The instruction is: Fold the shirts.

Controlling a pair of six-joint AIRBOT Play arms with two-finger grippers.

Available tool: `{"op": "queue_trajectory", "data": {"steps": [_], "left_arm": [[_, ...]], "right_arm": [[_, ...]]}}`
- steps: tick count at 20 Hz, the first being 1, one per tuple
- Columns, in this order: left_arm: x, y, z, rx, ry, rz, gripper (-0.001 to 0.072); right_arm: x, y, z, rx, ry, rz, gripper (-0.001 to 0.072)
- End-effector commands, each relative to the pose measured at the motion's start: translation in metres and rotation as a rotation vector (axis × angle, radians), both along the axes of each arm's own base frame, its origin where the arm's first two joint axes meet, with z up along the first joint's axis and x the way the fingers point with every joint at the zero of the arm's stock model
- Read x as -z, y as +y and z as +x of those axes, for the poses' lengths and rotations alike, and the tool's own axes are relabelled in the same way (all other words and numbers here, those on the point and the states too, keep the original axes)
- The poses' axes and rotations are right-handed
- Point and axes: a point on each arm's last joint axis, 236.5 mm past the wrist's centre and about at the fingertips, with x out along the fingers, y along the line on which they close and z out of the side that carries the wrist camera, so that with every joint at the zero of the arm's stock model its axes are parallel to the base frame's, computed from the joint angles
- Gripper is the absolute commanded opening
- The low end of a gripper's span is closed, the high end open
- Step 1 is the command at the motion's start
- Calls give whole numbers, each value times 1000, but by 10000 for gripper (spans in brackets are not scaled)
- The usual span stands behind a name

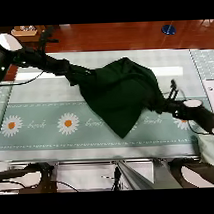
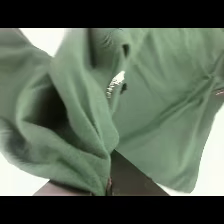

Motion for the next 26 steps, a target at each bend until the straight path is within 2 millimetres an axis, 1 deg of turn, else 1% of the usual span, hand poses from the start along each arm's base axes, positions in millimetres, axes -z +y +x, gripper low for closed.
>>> {"op": "queue_trajectory", "data": {"steps": [1, 2, 3, 4, 5, 6, 7, 9, 11, 12, 13, 14, 15, 17, 18, 19, 20, 22, 24, 26], "left_arm": [[-17, 18, 11, -71, -12, -72, 41], [-32, 18, 16, -97, -23, -143, 41], [-53, 17, 22, -123, -40, -230, 41], [-81, 17, 28, -149, -67, -340, 41], [-113, 18, 33, -169, -102, -457, 41], [-147, 21, 36, -185, -139, -565, 41], [-183, 28, 36, -196, -185, -673, 41], [-253, 45, 27, -201, -287, -849, 41], [-315, 64, 5, -187, -409, -974, 41], [-337, 73, -10, -182, -475, -989, 40], [-352, 79, -26, -177, -534, -967, 40], [-364, 84, -42, -172, -581, -940, 40], [-376, 86, -61, -161, -629, -909, 40], [-395, 87, -100, -142, -717, -839, 40], [-400, 85, -116, -149, -747, -793, 40], [-403, 83, -128, -166, -776, -742, 40], [-403, 79, -139, -178, -807, -678, 40], [-393, 68, -159, -224, -821, -532, 40], [-377, 62, -178, -272, -804, -396, 40], [-366, 62, -194, -329, -807, -282, 40]], "right_arm": [[-114, 0, 17, -8, -277, 68, 16], [-151, -7, 20, 14, -360, 75, 16], [-191, -15, 22, 40, -449, 79, 16], [-227, -23, 21, 61, -532, 77, 16], [-265, -31, 19, 81, -616, 74, 16], [-299, -38, 16, 102, -687, 72, 16], [-334, -45, 10, 117, -758, 67, 16], [-391, -55, -3, 124, -873, 46, 16], [-433, -63, -17, 129, -949, 26, 16], [-448, -66, -24, 126, -977, 8, 16], [-459, -70, -31, 127, -993, -12, 16], [-465, -76, -36, 134, -988, -44, 16], [-466, -82, -39, 143, -973, -86, 16], [-463, -95, -47, 148, -931, -200, 16], [-456, -101, -51, 148, -897, -262, 16], [-450, -105, -53, 147, -861, -304, 16], [-442, -107, -56, 145, -821, -333, 16], [-429, -105, -62, 113, -757, -360, 16], [-412, -94, -73, 44, -685, -356, 16], [-400, -86, -83, -2, -633, -350, 16]]}}
